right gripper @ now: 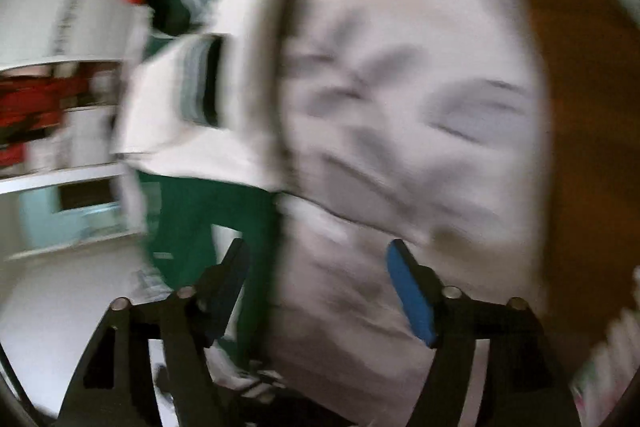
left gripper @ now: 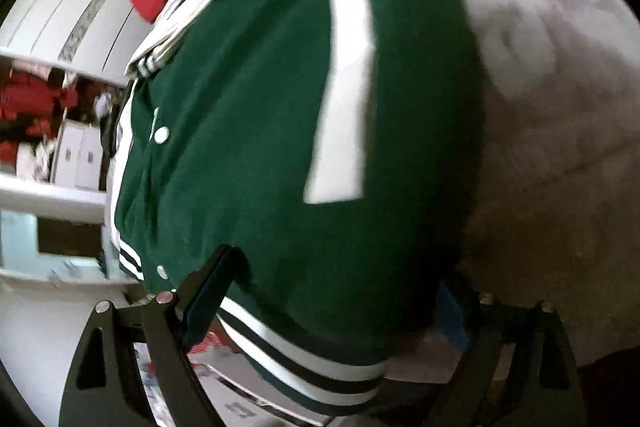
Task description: Fold large clothes
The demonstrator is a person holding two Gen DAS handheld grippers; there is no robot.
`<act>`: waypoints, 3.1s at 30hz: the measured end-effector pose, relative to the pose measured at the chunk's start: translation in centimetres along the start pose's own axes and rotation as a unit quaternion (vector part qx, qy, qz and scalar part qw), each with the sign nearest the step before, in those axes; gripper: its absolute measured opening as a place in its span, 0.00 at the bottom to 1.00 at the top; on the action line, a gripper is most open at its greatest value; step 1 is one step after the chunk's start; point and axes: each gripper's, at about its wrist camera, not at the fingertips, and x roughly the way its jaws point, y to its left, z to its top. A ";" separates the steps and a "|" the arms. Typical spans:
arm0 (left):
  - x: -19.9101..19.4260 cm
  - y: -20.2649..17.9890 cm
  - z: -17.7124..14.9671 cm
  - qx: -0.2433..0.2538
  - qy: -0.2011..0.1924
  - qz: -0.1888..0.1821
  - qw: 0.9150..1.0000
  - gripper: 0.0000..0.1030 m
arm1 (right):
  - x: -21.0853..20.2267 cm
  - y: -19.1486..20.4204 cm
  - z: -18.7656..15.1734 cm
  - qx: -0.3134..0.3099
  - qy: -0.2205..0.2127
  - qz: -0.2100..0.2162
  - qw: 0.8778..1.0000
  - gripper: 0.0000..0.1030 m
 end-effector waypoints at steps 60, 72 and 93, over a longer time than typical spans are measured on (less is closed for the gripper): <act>23.7 44.4 -12.0 -0.470 0.138 -0.485 0.724 0.63 | 24.5 31.2 -8.4 0.067 0.126 -0.086 0.986 0.57; 21.2 44.7 -11.9 -0.478 0.092 -0.401 0.776 0.11 | 27.3 23.8 -20.2 0.145 0.120 -0.015 0.982 0.47; 24.8 45.3 -13.1 -0.486 0.119 -0.394 0.771 0.13 | 28.8 20.7 -26.5 0.122 0.130 -0.013 0.984 0.05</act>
